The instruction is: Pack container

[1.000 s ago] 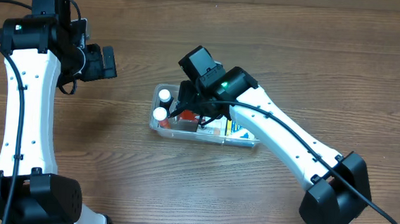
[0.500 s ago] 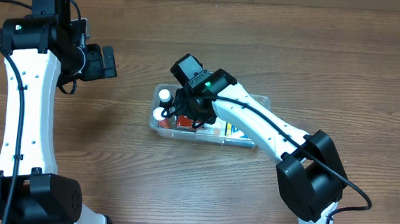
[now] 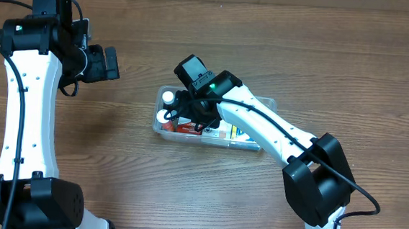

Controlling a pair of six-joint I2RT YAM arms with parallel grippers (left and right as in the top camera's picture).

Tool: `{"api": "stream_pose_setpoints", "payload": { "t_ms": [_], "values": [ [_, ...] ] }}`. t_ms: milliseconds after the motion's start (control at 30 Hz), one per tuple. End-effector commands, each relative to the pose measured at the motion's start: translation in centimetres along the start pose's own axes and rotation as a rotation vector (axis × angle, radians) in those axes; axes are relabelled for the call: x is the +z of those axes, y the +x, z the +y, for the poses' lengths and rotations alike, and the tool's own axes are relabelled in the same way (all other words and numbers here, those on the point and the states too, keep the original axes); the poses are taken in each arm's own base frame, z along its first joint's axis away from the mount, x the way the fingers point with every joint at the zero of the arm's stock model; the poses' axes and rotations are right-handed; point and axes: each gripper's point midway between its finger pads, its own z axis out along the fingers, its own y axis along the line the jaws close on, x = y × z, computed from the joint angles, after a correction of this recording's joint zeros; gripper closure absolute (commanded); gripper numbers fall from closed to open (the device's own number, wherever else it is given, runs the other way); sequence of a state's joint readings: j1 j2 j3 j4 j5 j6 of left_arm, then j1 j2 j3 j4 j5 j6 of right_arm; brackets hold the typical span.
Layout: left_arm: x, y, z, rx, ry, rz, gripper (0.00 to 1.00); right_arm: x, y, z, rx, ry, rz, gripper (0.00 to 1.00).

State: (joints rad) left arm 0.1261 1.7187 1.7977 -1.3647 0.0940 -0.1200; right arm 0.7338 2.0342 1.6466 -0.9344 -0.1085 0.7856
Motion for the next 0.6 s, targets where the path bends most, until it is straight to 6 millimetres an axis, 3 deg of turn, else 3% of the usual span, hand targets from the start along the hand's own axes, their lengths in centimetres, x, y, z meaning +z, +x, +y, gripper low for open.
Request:
{"api": "stream_pose_setpoints", "payload": {
  "t_ms": [0,133,200,267,333,367,400,467,567],
  "values": [
    [0.0,-0.2,-0.2,0.011,0.005,-0.003,0.00,0.0,0.3,0.4,-0.004,-0.009,0.006,0.20],
    [0.0,-0.1,-0.2,0.011,0.004,-0.001,0.00,-0.2,-0.2,-1.0,-0.020,0.063,-0.028,0.23],
    [0.0,-0.1,-0.2,0.011,0.004,0.000,0.00,-2.4,-1.4,-2.2,-0.054,0.123,-0.102,0.23],
    [0.0,-0.1,-0.1,0.011,0.004,0.000,0.00,-7.4,-3.6,-2.8,-0.060,0.145,-0.235,0.22],
    [0.0,-0.1,-0.1,0.011,0.003,-0.001,0.00,-14.4,-5.6,-4.5,-0.018,0.169,-0.416,0.21],
    [0.0,-0.1,-0.1,0.011,0.003,-0.001,0.00,-18.7,-6.1,-7.1,0.034,0.190,-0.491,0.21],
    [0.0,-0.1,-0.1,0.011,0.004,-0.001,0.00,-20.2,-5.9,-8.7,0.065,0.201,-0.491,0.21],
    [0.0,-0.2,-0.2,0.011,0.004,-0.004,0.00,-20.6,-4.6,-12.4,0.131,0.254,-0.390,0.26],
    [0.0,-0.2,-0.2,0.011,0.005,-0.003,0.00,-17.9,-2.7,-16.0,0.174,0.354,-0.248,0.59]
  ]
}}
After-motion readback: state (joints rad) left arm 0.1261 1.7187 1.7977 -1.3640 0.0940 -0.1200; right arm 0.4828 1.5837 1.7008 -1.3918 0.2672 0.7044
